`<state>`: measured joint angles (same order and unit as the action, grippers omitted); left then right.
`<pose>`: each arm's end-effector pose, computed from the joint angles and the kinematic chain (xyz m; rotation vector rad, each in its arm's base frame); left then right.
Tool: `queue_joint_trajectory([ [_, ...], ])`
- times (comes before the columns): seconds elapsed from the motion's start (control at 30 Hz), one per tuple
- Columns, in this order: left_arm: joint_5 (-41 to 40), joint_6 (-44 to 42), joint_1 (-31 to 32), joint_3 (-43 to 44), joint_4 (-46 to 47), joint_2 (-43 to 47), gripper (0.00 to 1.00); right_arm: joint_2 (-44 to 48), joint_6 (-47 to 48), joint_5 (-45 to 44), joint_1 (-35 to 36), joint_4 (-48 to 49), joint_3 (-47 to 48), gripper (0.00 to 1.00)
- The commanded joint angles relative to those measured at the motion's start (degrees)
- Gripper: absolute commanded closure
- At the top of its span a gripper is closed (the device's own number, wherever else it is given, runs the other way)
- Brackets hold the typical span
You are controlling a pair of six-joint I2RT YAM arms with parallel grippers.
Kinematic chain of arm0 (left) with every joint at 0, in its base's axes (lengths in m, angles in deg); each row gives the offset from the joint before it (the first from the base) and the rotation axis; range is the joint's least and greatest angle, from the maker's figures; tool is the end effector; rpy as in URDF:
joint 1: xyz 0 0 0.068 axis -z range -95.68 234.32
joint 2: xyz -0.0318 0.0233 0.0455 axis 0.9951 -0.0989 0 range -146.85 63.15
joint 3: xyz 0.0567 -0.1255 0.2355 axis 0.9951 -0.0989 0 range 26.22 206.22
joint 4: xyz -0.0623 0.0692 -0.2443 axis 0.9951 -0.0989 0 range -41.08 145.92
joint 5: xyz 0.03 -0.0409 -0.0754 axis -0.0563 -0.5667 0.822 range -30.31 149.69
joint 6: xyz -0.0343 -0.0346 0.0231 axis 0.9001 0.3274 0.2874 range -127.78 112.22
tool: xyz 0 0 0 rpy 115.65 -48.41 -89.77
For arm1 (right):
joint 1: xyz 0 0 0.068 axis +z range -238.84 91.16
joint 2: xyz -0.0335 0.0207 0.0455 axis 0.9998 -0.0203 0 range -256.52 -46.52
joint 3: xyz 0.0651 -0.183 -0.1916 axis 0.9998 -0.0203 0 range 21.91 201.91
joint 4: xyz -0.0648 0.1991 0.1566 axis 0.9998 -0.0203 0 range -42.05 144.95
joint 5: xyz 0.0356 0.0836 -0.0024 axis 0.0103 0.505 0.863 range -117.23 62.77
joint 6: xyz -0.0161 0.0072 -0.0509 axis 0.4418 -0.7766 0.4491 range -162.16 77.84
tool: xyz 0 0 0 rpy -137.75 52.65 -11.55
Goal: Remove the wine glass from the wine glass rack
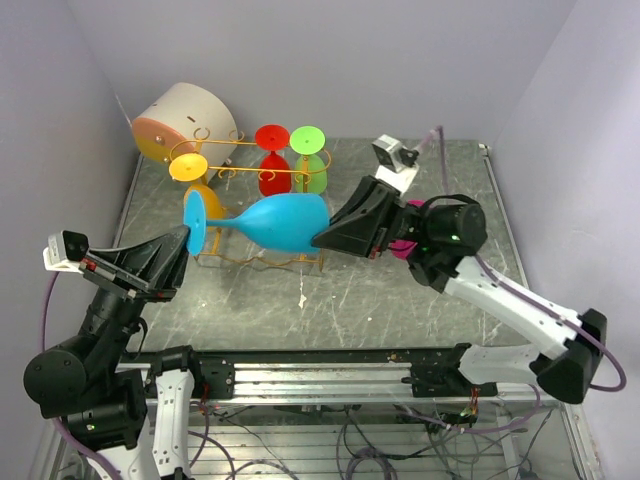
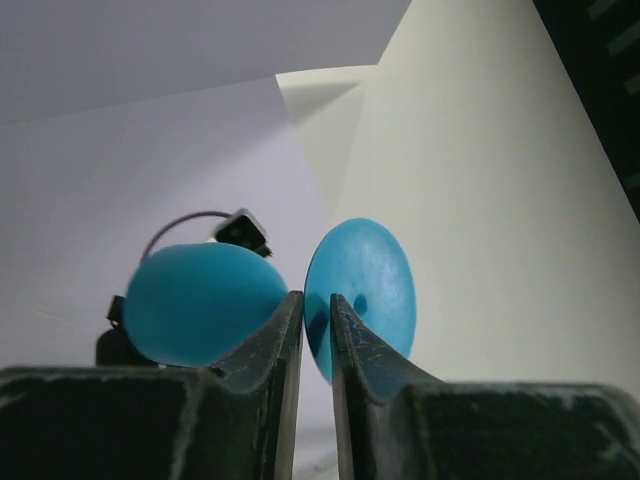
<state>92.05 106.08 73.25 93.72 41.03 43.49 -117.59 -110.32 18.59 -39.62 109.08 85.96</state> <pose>-0.0173 -0.0227 0.4807 -0.7347 1.0743 -1.8587 0.1453 0.2075 0.4653 -0.7920 1.0276 2.1157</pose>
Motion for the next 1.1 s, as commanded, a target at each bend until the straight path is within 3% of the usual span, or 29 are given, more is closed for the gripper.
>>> queue_joint_trajectory([
  [0.0, 2.58, -5.74, -0.79, 1.74, -5.26, -0.83, 0.69, 6.36, 12.29, -8.63, -0.06, -12.59, 0.35, 1.0],
  [0.13, 2.7, -8.45, -0.89, 1.16, -7.86, -1.02, 0.57, 11.99, 24.63, -17.02, -0.06, -30.34, 4.84, 1.0],
  [0.3, 3.55, -16.95, -0.87, 1.32, -14.13, -2.89, 0.55, 12.87, 39.79, -38.54, -0.08, -59.65, 19.66, 1.0],
  [0.53, 4.49, -42.16, -0.87, 9.9, -27.25, -13.24, 0.56, -0.65, 53.49, -74.08, -0.08, -91.59, 45.09, 1.0],
  [0.7, -5.05, -63.23, -0.82, 20.59, -42.41, -20.59, 0.58, -11.28, 56.0, -99.04, -1.18, -106.92, 57.19, 1.0],
  [0.77, -13.43, -68.76, -0.81, 23.97, -49.14, -22.2, 0.59, -14.22, 56.05, -100.44, -5.08, -110.55, 59.62, 1.0],
  [0.9, -26.54, -73.5, -0.27, 26.44, -54.98, -22.83, 0.59, -17.4, 55.31, -90.66, -20.12, -115.54, 59.75, 1.0],
  [1.07, -30.05, -76.22, 0.61, 25.14, -56.37, -23.92, 0.6, -15.86, 52.06, -71.06, -41.11, -115.26, 50.15, 1.0],
])
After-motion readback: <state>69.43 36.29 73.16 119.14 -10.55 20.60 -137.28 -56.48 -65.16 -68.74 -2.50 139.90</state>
